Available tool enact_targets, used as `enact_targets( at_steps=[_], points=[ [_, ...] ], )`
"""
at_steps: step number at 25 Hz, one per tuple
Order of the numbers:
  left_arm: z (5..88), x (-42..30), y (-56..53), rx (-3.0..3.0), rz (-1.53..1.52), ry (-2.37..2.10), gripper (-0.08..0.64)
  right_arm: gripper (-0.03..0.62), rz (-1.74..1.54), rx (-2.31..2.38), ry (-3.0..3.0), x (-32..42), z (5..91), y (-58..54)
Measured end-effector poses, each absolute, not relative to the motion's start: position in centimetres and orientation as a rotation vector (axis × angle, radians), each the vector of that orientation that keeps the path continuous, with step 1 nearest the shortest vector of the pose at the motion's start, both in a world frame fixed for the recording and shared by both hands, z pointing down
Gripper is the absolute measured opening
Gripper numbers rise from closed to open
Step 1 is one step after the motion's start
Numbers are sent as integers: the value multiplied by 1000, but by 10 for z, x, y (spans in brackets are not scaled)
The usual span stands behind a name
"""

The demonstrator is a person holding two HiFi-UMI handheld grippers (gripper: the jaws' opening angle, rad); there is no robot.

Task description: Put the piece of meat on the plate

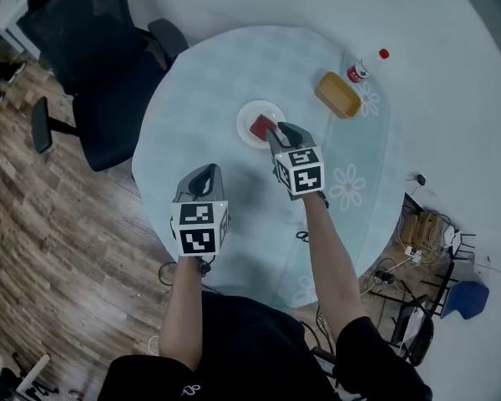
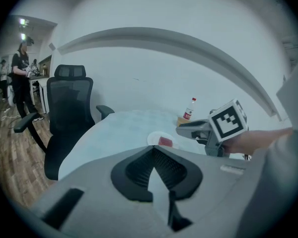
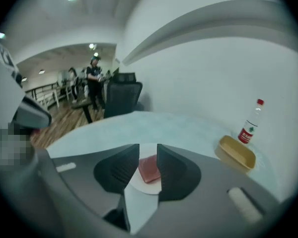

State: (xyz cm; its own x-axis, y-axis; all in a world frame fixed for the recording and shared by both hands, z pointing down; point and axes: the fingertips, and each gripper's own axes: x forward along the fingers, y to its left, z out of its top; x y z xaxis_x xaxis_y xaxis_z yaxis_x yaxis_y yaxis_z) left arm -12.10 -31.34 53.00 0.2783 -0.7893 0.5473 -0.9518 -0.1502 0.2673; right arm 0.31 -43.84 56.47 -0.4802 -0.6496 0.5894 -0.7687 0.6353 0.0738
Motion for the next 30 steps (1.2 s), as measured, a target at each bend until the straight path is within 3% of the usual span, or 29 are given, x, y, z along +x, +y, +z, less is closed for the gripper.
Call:
enact_targets(
  at_steps=[2, 6, 13, 30],
  points=[
    [517, -116, -311, 2031, 356, -1558, -1, 105, 327, 1277, -2351, 18, 525, -427],
    [485, -96, -304, 2152, 306, -1545, -1, 9, 417, 1569, -2474, 50, 460, -385],
    [435, -61, -296, 2315, 252, -1584, -1, 7, 553, 1741, -2638, 75, 410, -316],
    [371, -20, -281, 2397, 221, -1776, -2, 9, 321, 1657, -2672, 108, 367, -293]
  ],
)
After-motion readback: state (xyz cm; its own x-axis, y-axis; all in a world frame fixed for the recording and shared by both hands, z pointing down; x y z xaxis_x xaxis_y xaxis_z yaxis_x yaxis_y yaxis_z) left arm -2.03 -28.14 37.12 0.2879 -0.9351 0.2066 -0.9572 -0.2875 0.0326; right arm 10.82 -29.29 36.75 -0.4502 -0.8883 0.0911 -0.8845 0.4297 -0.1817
